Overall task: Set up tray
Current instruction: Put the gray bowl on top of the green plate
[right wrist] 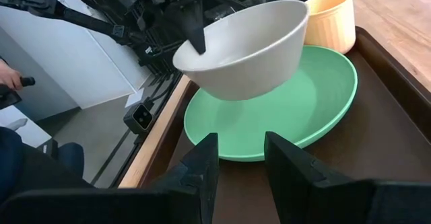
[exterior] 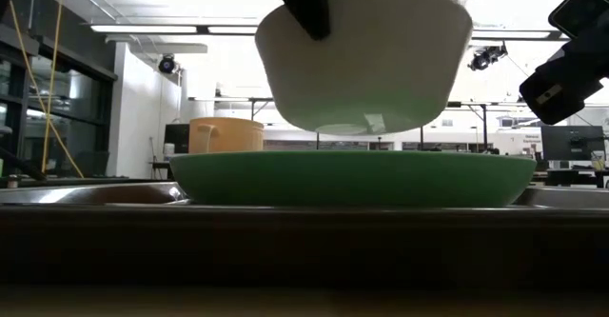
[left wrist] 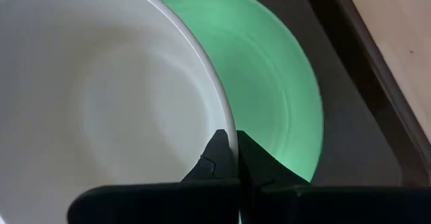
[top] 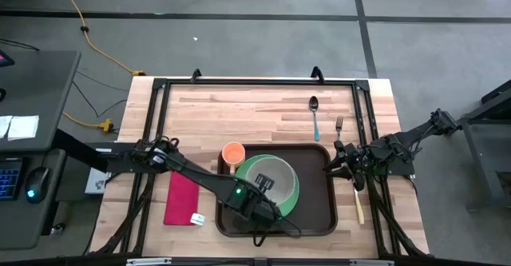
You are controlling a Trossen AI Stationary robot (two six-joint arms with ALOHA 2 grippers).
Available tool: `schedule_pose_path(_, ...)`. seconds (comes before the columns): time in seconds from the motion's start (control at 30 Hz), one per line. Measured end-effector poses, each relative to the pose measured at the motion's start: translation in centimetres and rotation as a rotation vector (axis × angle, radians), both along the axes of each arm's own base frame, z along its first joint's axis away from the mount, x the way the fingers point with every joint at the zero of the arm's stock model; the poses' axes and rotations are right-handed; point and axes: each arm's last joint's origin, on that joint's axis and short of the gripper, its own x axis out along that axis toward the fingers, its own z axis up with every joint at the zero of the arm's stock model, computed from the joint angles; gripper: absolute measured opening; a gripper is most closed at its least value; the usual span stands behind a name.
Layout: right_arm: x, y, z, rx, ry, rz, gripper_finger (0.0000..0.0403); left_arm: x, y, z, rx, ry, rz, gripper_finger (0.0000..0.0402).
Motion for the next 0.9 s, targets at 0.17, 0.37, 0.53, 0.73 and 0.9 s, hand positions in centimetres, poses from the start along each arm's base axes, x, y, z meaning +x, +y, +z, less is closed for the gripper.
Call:
schedule_pose_path(0.17, 0.0, 0.0, 0.0, 0.004, 0.0, -0.001, 0.0099, -0.3, -0.6, -1.0, -0.004, 0.017, 0.006, 0.0016)
schedule_pose_path(0.37, 0.0, 0.0, 0.0, 0.004, 0.0, -0.002, 0.0099, -0.3, -0.9, -1.0, -0.012, -0.001, 0.003, 0.0016)
schedule_pose_path(0.53, 0.0, 0.0, 0.0, 0.018, 0.004, -0.005, 0.0099, -0.2, -0.9, -1.0, -0.007, -0.008, 0.002, 0.0016)
schedule_pose_path(0.73, 0.0, 0.0, 0.0, 0.019, 0.005, 0.001, 0.0099, -0.3, -1.0, -1.0, 0.0, -0.016, 0.028, 0.0016)
schedule_pose_path(0.9, 0.0, 0.0, 0.0, 0.02, 0.005, 0.002, 0.0099, -0.5, -1.3, -1.0, 0.013, -0.029, 0.051, 0.0016)
